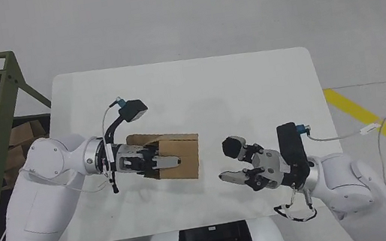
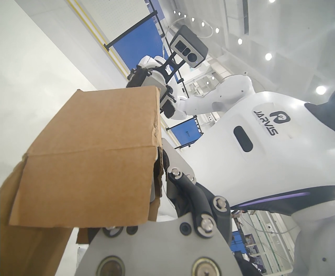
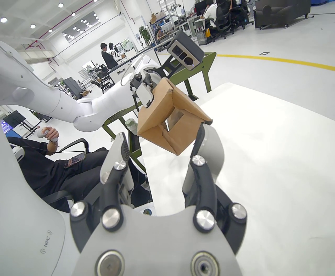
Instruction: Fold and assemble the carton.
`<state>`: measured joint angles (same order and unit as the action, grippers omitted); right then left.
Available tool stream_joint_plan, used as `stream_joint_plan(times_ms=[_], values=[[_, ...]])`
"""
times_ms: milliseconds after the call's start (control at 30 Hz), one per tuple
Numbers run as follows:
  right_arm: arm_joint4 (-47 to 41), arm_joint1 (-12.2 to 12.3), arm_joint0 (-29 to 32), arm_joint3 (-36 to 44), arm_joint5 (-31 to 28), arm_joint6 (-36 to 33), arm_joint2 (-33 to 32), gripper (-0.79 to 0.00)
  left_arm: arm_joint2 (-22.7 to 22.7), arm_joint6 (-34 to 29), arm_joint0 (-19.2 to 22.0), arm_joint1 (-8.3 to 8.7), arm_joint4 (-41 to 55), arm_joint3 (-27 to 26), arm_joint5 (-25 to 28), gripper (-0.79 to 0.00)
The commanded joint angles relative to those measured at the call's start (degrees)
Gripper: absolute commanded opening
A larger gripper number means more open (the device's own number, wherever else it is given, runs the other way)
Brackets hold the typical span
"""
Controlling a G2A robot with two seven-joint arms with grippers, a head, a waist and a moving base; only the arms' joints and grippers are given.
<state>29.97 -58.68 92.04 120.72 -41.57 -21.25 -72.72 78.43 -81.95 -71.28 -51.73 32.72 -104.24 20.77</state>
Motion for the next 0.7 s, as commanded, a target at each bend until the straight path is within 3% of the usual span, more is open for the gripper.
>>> stream_joint_plan(times_ms=[0,500,667], values=[[0.46,0.10,0.97,0.56,0.27,0.21,-0.68,0.000,-0.29,0.80,0.57,-0.01,-2.07,-0.45,0.11,-0.785],[0.46,0.10,0.97,0.56,0.27,0.21,-0.68,0.000,-0.32,1.07,0.61,-0.01,-2.32,-0.58,0.12,-0.785],[0.46,0.10,0.97,0.56,0.27,0.21,-0.68,0.000,-2.32,-1.06,2.11,0.02,-6.00,-1.91,0.50,-0.785]])
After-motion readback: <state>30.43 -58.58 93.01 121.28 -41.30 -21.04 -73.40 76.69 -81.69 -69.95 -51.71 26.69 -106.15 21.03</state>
